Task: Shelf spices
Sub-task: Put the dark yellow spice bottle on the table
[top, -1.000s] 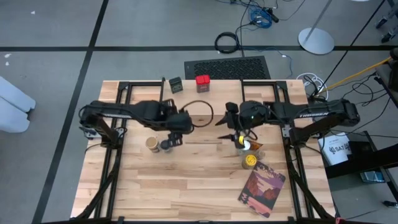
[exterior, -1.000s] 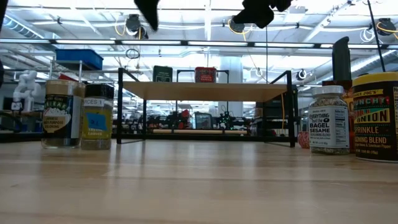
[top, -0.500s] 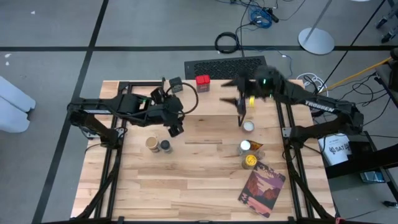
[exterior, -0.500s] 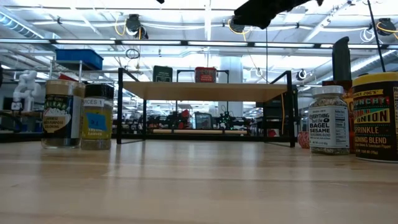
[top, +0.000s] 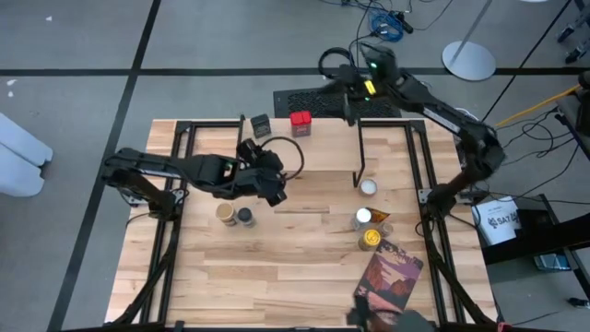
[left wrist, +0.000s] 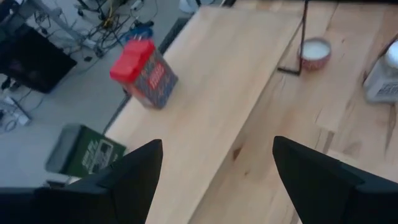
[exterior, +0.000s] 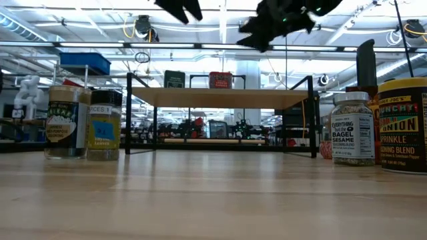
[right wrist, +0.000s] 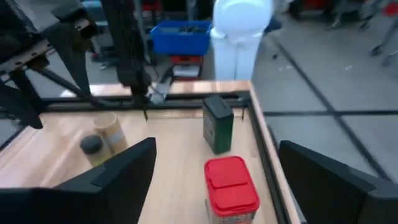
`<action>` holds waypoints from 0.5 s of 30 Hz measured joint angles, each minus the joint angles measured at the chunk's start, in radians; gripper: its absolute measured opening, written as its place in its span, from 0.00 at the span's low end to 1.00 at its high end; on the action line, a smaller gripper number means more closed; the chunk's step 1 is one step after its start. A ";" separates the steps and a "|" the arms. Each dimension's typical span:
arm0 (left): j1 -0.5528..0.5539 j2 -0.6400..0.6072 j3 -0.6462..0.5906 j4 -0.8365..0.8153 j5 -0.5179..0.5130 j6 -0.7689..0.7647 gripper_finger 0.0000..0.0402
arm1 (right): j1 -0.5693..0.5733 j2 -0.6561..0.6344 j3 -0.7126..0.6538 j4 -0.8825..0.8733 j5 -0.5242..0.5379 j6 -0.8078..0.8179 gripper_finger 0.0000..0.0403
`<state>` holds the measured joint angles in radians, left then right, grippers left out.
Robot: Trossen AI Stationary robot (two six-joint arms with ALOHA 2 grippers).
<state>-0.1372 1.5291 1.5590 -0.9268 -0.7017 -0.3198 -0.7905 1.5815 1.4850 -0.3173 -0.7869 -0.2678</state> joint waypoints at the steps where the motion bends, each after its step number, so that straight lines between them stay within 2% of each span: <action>1: -0.002 0.000 -0.016 0.000 0.000 -0.012 0.79 | -0.001 0.034 0.028 -0.020 -0.001 -0.023 0.83; 7: -0.004 0.000 -0.049 -0.004 -0.008 -0.059 0.79 | 0.000 0.176 0.145 -0.101 0.003 -0.110 0.87; 15: -0.015 -0.026 -0.049 -0.010 -0.035 -0.065 0.79 | 0.001 0.243 0.148 -0.167 0.009 -0.262 0.87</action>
<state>-0.1525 1.5036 1.5105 -0.9363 -0.7364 -0.3847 -0.7899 1.8248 1.6325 -0.4847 -0.7776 -0.5295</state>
